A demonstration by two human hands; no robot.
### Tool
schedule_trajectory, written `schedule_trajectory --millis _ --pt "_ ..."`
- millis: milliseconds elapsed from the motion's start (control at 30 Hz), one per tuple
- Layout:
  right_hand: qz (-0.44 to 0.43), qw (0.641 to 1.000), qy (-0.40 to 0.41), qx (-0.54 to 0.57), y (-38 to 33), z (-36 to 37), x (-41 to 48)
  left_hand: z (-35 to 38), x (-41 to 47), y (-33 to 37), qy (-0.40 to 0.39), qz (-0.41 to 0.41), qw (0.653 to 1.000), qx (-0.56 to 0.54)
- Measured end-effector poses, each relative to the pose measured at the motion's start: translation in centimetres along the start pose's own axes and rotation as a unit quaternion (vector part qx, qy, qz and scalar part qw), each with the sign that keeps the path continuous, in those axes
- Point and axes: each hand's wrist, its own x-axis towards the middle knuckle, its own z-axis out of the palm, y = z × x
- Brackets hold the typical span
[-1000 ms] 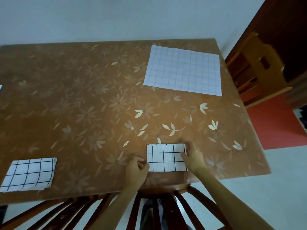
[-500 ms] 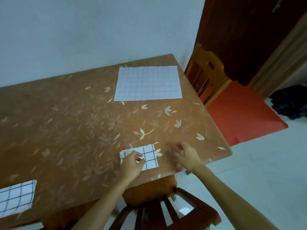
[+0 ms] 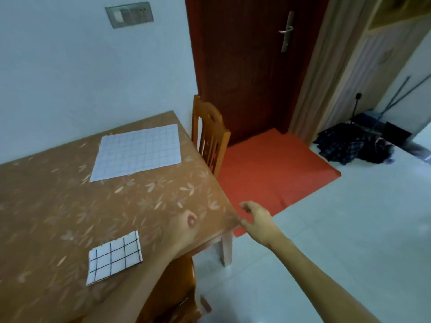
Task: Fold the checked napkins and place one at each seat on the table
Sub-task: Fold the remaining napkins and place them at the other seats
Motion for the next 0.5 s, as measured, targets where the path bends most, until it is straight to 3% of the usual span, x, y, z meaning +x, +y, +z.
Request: schedule_trajectory --millis 300,500 --pt "0.063 0.997 0.036 0.007 6.3 -6.2 2.5 4.1 6.4 9.2 -0.019 0.07 0.997 0.031" --pt "0.053 0.997 -0.014 -0.063 6.4 -8.6 10.0 3.9 11.3 9.1 -0.023 0.029 0.998 -0.042"
